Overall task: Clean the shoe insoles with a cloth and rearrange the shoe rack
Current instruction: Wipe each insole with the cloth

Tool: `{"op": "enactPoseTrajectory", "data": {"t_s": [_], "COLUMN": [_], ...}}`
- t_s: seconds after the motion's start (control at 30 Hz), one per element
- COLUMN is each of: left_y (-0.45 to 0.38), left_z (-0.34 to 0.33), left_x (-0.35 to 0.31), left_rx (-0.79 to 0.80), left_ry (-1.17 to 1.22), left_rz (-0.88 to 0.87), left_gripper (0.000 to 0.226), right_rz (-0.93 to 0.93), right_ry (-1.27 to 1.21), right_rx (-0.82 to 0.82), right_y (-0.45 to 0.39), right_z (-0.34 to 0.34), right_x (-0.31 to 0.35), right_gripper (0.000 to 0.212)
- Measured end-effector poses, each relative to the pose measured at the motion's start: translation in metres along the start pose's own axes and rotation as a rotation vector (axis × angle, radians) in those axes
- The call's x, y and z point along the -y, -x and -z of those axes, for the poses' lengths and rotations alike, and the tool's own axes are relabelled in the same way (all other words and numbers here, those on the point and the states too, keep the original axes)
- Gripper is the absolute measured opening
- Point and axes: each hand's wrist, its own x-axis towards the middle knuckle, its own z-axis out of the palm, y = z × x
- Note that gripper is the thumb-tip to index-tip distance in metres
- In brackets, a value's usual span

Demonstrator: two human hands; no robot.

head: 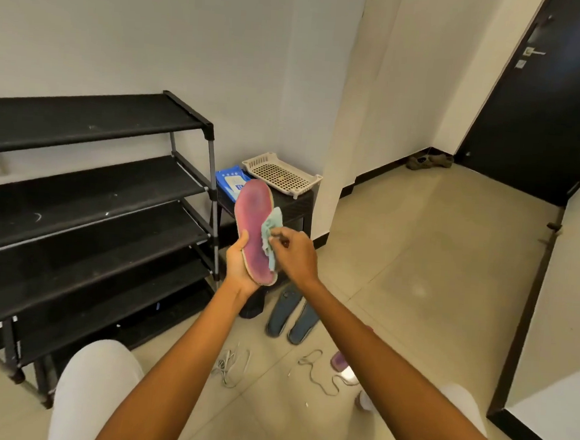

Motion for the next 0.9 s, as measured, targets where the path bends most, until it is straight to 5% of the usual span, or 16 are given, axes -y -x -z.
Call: {"op": "enactPoseTrajectory", "data": {"t_s": [0.17,0.27,0.43,0.6,0.73,0.9], "left_y": [-0.004,-0.006,-0.002,-0.010,-0.011,-0.004], "left_z": [0.007,0.020,0.011,0.014,0.042,0.026], "left_x": [0.013,0.019,0.018,0.018,0.015,0.006], "left_rx": [0.023,0.008,0.041,-0.009,-0.091,-0.007], "left_ry": [0.060,0.088,0.014,0.002,0.020,-0.013], "left_rz": [0.018,0.027,0.035,0.093,0.155,0.076], "left_gripper": [0.063,0.066,0.044,0.048,0.065,0.039], "right_rz": [0.182,0.134,-0.050,0.162,0.230,0.082], "right_ry": [0.140,0.085,-0.055,0.325,0.141,0.008], "right_rx": [0.155,0.284,0.005,0.174,0.344,0.106], "right_y": [0.037,0.045,0.006,0.017,0.046,0.011], "right_z": [-0.010,0.001,0.020,-0.008,-0.013,-0.002], "right_x": [0.008,0.007,-0.003,-0.007,-0.009,-0.007], "right_gripper": [0.018,0.018,0.019,0.023,0.018,0.018]}}
